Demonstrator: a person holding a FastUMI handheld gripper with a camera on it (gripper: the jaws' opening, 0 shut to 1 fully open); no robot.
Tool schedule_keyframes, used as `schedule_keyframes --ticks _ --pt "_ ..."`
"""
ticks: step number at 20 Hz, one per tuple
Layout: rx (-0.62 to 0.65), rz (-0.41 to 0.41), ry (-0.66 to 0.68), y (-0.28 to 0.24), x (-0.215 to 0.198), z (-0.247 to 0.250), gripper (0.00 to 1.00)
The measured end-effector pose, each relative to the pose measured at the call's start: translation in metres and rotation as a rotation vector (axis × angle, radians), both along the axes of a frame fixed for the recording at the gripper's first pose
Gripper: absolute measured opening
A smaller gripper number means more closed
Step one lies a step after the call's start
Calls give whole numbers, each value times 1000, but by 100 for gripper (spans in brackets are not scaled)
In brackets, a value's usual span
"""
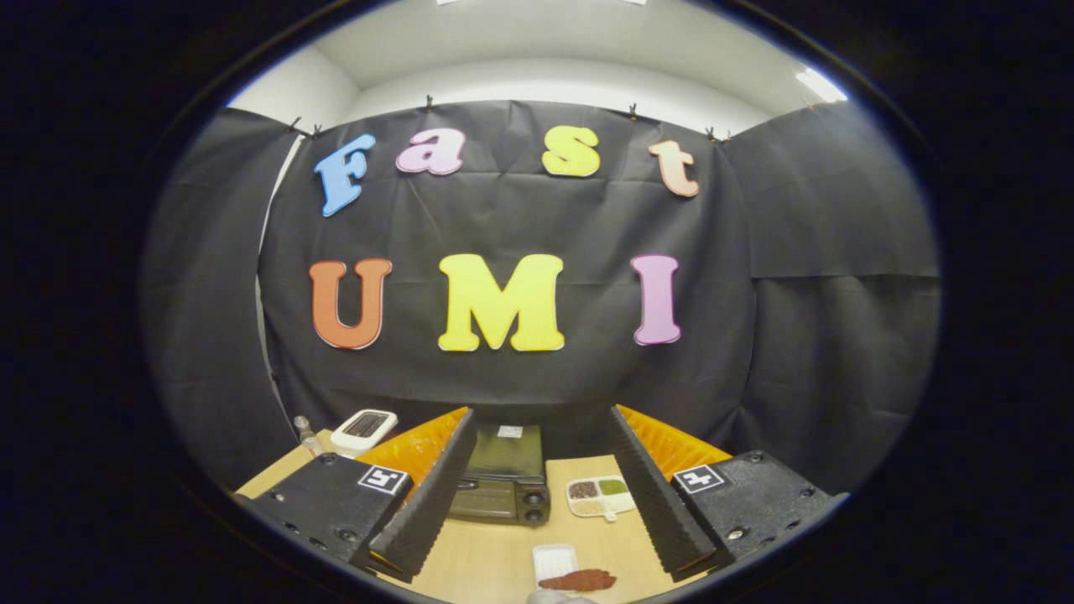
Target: Open the toaster oven, put the food inside, and close the toaster oven door.
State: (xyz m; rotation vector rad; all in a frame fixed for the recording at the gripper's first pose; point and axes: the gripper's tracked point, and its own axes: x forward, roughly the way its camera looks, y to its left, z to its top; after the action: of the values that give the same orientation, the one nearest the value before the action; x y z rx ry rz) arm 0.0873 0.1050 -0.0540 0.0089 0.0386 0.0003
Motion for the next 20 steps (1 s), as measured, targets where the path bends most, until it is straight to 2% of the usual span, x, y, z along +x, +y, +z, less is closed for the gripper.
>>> schedule_keyframes --ticks 3,9,15,20 --pt "14 33 31 45 32 -31 100" --pt "1 48 106 110 99 -97 100" --pt "2 26 206 137 154 -173 100" --pt "-6 8 304 146 171 -227 100"
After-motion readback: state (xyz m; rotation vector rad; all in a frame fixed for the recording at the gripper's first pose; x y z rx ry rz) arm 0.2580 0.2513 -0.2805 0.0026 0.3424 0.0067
